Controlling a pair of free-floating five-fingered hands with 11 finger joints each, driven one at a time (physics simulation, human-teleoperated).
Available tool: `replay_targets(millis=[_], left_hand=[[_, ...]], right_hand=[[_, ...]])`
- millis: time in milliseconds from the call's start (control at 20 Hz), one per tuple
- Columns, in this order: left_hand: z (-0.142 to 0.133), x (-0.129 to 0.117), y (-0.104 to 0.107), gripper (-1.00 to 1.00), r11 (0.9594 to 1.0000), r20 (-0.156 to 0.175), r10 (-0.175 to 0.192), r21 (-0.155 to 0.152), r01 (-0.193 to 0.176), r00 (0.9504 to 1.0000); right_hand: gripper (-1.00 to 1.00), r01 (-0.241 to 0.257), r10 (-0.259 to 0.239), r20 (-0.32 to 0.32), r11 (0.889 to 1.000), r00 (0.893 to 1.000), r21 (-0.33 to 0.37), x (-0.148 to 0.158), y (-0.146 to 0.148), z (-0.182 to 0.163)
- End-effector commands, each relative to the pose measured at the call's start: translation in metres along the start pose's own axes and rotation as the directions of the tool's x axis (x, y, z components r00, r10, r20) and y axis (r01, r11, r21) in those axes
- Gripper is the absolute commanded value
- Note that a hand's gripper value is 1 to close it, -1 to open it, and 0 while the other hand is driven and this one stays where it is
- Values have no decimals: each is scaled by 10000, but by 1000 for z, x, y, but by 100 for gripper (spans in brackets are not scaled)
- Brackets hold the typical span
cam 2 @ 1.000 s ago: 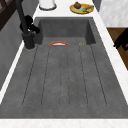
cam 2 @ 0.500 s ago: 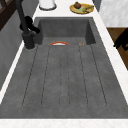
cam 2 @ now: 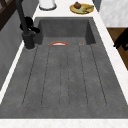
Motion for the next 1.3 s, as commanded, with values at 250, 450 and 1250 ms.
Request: replay_targets(millis=[250,450,1250], left_hand=[[0,0,0,0,10000,0,0,0,0,10000],[0,0,0,0,10000,0,0,0,0,10000],[0,0,0,0,10000,0,0,0,0,10000]], right_hand=[[100,-1058,1019,-916,9936,9906,-387,13,-8,10],[100,-1007,965,-946,9941,9908,-407,13,-7,10],[100,-1027,970,-1094,9936,9893,-479,14,-6,9]])
